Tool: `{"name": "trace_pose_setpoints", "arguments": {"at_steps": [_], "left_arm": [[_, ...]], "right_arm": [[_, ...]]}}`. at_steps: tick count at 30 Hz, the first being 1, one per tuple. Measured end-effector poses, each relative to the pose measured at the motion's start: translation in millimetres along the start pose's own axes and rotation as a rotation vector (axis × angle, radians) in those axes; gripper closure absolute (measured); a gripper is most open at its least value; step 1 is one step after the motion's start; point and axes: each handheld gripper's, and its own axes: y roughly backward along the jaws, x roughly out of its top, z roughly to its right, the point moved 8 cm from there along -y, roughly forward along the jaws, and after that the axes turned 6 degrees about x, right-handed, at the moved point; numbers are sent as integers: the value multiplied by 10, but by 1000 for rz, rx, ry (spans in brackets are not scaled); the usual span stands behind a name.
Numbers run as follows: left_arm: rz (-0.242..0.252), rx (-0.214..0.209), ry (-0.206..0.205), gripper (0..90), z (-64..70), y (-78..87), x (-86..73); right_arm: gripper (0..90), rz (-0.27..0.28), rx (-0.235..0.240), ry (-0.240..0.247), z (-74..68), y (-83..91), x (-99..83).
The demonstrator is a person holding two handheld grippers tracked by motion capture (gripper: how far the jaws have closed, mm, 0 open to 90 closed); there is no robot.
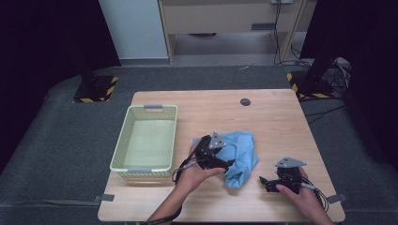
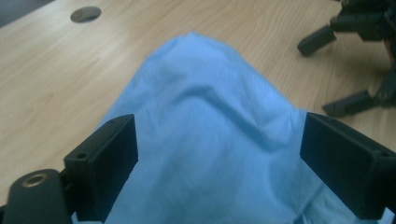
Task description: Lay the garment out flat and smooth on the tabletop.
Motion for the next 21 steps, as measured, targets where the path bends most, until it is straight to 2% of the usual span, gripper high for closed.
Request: {"name": "trace_pose_setpoints", "arguments": {"at_steps": [3, 6, 8, 9, 11, 13, 15, 18, 21], "left_arm": [[-24, -1, 21, 176, 16, -55, -158], [-54, 12, 14, 271, 12, -119, -254], [-55, 13, 60, 320, 4, -165, -286], [-58, 16, 62, 335, 4, -184, -302], [-58, 43, 51, 405, -24, -203, -329], [-68, 36, 73, 428, -44, -218, -361], [-83, 42, 60, 477, -59, -215, -409], [-105, 43, 72, 523, -94, -217, -500], [-128, 38, 82, 572, -118, -248, -589]], "right_arm": [[5, 0, -3, -3, 0, -2, 3], [6, -4, -10, -8, 0, -4, 7], [25, -29, -2, -1, 3, 11, 8], [37, -33, 1, -2, 2, 15, 14], [43, -37, 0, 9, -2, 25, 28], [89, -42, 31, 26, -54, 49, 47], [124, -32, 50, 47, -114, 82, 81], [181, -22, 58, 87, -181, 137, 134], [222, -8, 66, 107, -234, 180, 180]]}}
